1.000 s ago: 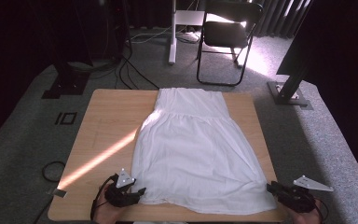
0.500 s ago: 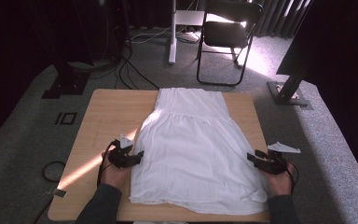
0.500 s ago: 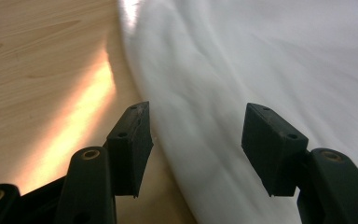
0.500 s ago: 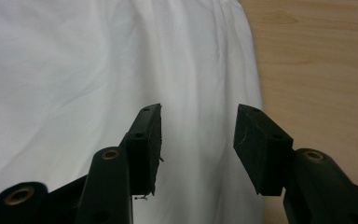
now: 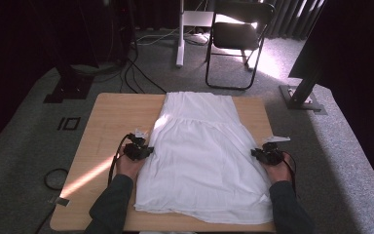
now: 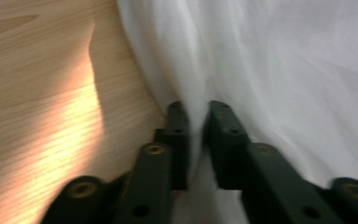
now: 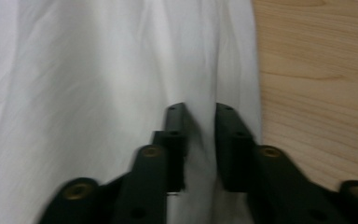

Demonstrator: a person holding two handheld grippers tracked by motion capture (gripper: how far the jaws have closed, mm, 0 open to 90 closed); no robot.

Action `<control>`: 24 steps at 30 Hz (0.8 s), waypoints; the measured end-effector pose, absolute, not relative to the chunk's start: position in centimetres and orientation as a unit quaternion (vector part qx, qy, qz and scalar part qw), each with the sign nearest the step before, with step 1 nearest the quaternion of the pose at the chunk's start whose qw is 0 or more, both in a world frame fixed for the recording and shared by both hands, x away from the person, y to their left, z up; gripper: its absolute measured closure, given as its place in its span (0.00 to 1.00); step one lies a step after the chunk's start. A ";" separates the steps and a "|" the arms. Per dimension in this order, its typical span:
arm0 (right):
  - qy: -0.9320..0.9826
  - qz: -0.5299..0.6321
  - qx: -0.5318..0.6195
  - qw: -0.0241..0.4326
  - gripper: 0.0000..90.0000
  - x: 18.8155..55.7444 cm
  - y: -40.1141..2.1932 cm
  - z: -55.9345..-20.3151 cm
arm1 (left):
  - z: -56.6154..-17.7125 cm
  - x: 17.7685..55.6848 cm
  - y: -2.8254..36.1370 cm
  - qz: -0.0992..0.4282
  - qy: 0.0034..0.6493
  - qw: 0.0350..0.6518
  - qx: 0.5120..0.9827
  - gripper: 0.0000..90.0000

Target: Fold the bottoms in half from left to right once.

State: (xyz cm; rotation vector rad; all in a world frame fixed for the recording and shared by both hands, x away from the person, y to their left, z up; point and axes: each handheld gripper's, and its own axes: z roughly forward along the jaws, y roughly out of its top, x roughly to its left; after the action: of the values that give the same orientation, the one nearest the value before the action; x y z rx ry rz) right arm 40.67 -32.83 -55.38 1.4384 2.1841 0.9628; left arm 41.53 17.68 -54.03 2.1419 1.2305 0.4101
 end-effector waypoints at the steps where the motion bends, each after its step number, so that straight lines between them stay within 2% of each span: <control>1: 0.770 0.341 0.511 0.175 0.96 40.4 -32.9 -55.4 | -54.0 41.2 17.6 0.164 0.461 0.306 0.817 0.95; 10: 0.775 0.349 0.496 0.177 0.98 36.5 -32.7 -55.7 | -54.2 35.4 20.0 0.188 0.457 0.304 0.814 0.96; 16: 0.769 0.368 0.499 0.158 0.98 30.9 -32.5 -56.1 | -54.3 29.8 21.2 0.199 0.441 0.296 0.824 0.96; 21: 0.779 0.348 0.494 0.168 0.97 26.3 -31.5 -55.9 | -54.5 26.1 21.5 0.189 0.435 0.306 0.826 0.96; 22: 0.780 0.347 0.495 0.165 0.97 25.9 -31.4 -55.9 | -54.5 25.9 21.5 0.188 0.433 0.310 0.825 0.94; 23: 0.781 0.344 0.496 0.163 0.94 25.6 -31.4 -55.8 | -54.4 25.9 21.6 0.188 0.431 0.315 0.824 0.89; 24: 0.781 0.347 0.493 0.161 0.86 25.6 -31.4 -55.6 | -54.2 26.0 21.7 0.188 0.431 0.332 0.818 0.82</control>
State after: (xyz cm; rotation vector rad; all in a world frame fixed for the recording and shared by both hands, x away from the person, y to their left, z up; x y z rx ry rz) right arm 25.61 -31.41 -55.63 1.4089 2.2317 0.9905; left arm 25.95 21.71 -54.20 2.1372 1.1268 0.4921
